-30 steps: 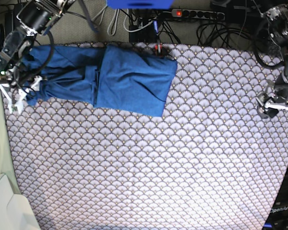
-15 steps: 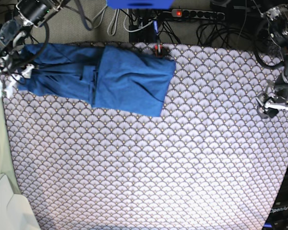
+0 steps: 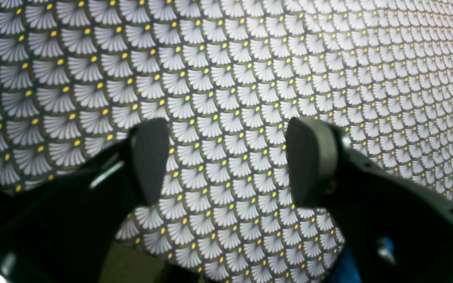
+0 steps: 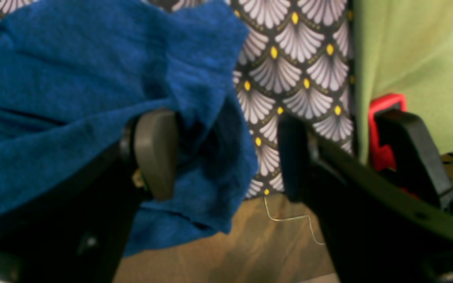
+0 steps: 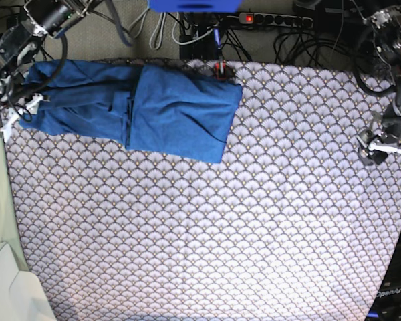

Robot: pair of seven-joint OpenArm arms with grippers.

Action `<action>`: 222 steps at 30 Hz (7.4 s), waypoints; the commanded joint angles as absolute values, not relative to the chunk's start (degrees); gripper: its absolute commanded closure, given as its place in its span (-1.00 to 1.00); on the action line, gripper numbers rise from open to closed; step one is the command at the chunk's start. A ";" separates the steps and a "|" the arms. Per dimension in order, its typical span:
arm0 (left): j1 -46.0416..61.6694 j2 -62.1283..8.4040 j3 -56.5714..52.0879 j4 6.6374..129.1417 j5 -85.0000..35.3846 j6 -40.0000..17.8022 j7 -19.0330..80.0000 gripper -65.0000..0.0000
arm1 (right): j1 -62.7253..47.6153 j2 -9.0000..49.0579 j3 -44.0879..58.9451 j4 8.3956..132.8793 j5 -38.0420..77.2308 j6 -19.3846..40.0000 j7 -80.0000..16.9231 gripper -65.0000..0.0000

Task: Fold the T-shirt properly
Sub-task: 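Adjust the right gripper's hold on the strip end, then lift the strip end with the right gripper and fold it onto the stack, then release the folded end and press it flat with the right gripper, then hold the right gripper on the folded stack, smoothing the top layer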

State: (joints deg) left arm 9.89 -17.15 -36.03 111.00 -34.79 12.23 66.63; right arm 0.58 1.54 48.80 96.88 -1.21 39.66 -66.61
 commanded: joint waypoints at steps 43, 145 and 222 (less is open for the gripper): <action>9.80 -18.51 -36.53 111.96 -35.12 12.26 65.98 -0.40 | 1.27 -0.57 48.84 101.49 -0.84 40.00 -66.77 1.00; 9.27 -24.40 -50.07 112.40 -35.12 12.18 69.93 -0.40 | -14.11 -3.91 4.00 111.25 16.40 15.16 -45.85 1.00; 9.36 -24.57 -50.07 112.40 -35.12 12.18 70.02 -0.40 | -14.20 6.29 -20.88 110.37 16.22 15.08 -53.05 0.12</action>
State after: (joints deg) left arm 9.80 -23.46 -49.78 111.44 -35.03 12.19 70.59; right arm -14.31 6.48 -20.88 109.45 15.49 15.09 -53.95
